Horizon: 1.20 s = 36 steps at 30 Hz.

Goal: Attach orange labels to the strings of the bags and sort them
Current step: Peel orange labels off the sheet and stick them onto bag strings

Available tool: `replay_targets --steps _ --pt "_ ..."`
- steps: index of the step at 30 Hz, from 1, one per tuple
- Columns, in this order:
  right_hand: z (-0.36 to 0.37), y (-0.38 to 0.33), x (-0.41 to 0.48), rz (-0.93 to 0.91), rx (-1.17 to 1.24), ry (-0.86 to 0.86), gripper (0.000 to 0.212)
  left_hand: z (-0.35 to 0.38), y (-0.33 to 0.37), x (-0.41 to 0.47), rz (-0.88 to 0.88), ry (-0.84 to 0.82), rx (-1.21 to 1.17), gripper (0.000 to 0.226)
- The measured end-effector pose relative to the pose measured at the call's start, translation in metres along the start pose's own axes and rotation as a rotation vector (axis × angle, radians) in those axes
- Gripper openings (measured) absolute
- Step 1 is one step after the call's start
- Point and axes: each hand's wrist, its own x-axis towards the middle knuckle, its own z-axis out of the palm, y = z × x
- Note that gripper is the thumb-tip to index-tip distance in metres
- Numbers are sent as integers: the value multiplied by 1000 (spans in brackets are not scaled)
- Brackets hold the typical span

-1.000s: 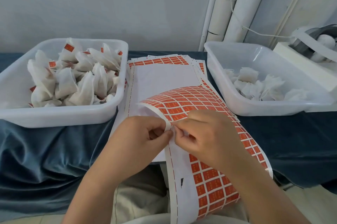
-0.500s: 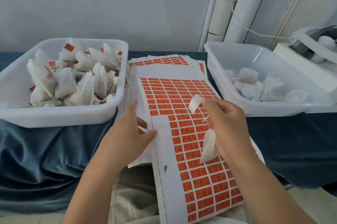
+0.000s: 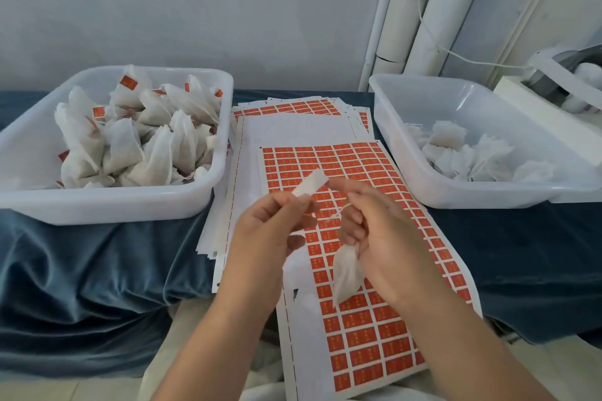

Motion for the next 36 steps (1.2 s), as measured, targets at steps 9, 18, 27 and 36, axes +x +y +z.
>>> replay_targets --steps 9,18,27,36 --pt "-15 -14 -7 -215 -263 -72 31 -20 -2 15 188 200 184 14" --pt "-13 -31 -22 -400 -440 39 29 -15 -3 10 196 -26 416 7" --pt "-9 -34 -24 -371 -395 -10 36 -6 4 -4 185 -182 413 34" --pt "-11 -30 -23 -313 -337 -40 34 -6 3 -8 224 -308 390 31"
